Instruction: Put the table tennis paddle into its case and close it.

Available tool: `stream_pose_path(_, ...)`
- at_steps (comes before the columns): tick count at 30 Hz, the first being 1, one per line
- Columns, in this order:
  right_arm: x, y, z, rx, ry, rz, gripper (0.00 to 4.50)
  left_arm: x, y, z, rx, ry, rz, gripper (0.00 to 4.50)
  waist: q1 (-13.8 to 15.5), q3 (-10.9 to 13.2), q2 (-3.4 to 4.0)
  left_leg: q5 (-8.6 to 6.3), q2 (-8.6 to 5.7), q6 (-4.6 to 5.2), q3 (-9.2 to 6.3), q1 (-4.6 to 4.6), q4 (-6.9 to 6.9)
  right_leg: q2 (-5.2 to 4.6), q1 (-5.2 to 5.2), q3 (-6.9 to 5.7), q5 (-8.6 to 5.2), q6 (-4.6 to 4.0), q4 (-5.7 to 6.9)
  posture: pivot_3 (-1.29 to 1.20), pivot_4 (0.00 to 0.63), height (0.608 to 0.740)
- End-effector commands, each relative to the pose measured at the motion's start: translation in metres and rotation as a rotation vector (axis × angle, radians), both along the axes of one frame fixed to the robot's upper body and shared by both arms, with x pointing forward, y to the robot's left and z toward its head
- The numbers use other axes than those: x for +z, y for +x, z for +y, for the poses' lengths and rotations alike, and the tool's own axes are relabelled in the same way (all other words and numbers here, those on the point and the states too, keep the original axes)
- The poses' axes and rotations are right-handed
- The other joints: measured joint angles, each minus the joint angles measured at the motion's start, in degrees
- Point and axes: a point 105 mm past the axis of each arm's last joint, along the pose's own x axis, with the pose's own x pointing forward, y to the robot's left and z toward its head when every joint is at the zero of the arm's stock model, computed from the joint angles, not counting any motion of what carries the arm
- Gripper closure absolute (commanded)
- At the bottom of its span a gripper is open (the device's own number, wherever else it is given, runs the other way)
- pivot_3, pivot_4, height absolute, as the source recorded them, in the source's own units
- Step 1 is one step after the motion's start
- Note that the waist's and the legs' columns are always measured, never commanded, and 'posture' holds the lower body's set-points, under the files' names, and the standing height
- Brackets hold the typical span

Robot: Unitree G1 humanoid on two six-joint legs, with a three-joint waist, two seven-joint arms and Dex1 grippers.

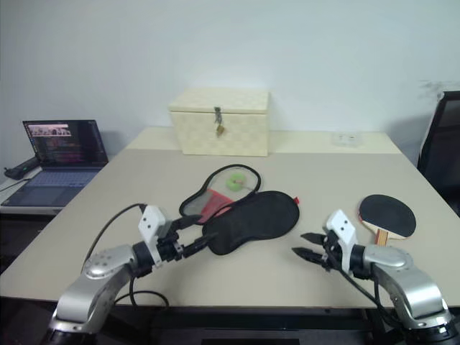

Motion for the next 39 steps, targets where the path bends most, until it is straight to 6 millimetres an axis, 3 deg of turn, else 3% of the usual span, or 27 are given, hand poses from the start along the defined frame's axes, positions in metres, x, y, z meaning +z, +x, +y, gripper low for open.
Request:
stream_pose_path(1, 0.000, 0.004, 0.010, -0.052, 0.040, 0.054, 2.12, 0.012, 0.002, 0.009, -0.032, 0.011, -0.032, 0.79, -0.3, 0.0, 0.00, 0.00, 0.01, 0.00, 0.01, 0.00, -0.02, 0.01, -0.02, 0.02, 0.00, -0.01, 0.00, 0.00, 0.150, 0.740)
stream_pose_path(5, -0.018, 0.024, 0.025, -0.217, 0.108, 0.188, 2.12, 0.013, 0.005, 0.021, -0.078, 0.031, 0.014, 0.79, -0.3, 0.0, 0.01, -0.01, 0.03, 0.01, 0.00, 0.00, -0.12, 0.03, -0.09, 0.02, 0.00, -0.13, 0.05, 0.00, 0.150, 0.740)
stream_pose_path(7, -0.021, 0.035, 0.026, -0.292, 0.153, 0.238, 2.12, 0.019, 0.008, 0.019, -0.119, 0.017, 0.035, 0.79, -0.2, 0.0, 0.02, 0.00, 0.03, 0.00, -0.03, -0.05, -0.10, 0.05, -0.13, -0.01, 0.00, -0.18, 0.08, 0.00, 0.150, 0.740)
stream_pose_path(10, -0.023, 0.043, 0.030, -0.347, 0.166, 0.247, 2.12, 0.023, 0.015, 0.031, -0.104, 0.039, 0.030, 0.79, 0.1, 0.0, 0.01, 0.01, -0.06, -0.01, -0.03, -0.09, -0.05, 0.02, -0.10, -0.07, 0.09, -0.32, 0.08, 0.00, 0.150, 0.740)
stream_pose_path(13, -0.021, 0.050, 0.032, -0.372, 0.185, 0.245, 1.53, 0.031, 0.019, 0.042, -0.085, 0.057, 0.015, 0.79, 0.0, 0.0, 0.01, -0.01, -0.15, 0.01, -0.04, -0.09, -0.12, 0.02, -0.14, -0.04, 0.07, -0.27, 0.04, 0.00, 0.150, 0.740)
stream_pose_path(17, -0.018, 0.054, 0.033, -0.395, 0.186, 0.235, 0.15, 0.038, 0.015, 0.044, -0.116, 0.044, 0.029, 0.79, -0.2, 0.0, 0.01, -0.02, -0.11, 0.03, -0.04, -0.29, -0.15, -0.02, -0.39, -0.01, 0.08, -0.28, 0.06, 0.00, 0.150, 0.740)
stream_pose_path(18, -0.018, 0.054, 0.033, -0.394, 0.192, 0.236, 0.03, 0.038, 0.015, 0.045, -0.122, 0.040, 0.033, 0.79, -0.2, 0.0, 0.01, -0.02, -0.09, 0.03, -0.05, -0.38, -0.14, -0.02, -0.48, -0.03, 0.08, -0.29, 0.09, 0.00, 0.150, 0.740)
stream_pose_path(22, -0.020, 0.054, 0.038, -0.412, 0.238, 0.283, 0.03, 0.042, 0.013, 0.044, -0.154, 0.045, 0.054, 0.79, -0.2, 0.0, 0.01, -0.01, -0.06, 0.03, -0.04, -0.46, -0.14, 0.00, -0.59, -0.03, 0.08, -0.30, 0.14, 0.00, 0.150, 0.740)
stream_pose_path(29, -0.033, 0.059, 0.065, -0.388, 0.300, 0.421, 0.03, 0.051, -0.006, 0.039, -0.284, 0.091, 0.131, 0.79, -0.7, 0.0, 0.01, -0.01, -0.03, 0.03, 0.00, -0.47, -0.13, 0.02, -0.66, 0.02, 0.09, -0.31, 0.19, 0.00, 0.150, 0.740)
stream_pose_path(39, -0.019, 0.062, 0.107, -0.295, 0.371, 0.456, 0.03, 0.054, -0.014, 0.041, -0.305, 0.124, 0.152, 0.79, -1.7, 0.0, 0.02, -0.01, 0.34, 0.03, 0.11, -0.45, -0.13, 0.33, -0.77, 0.11, 0.17, -0.46, 0.26, 0.00, 0.150, 0.740)
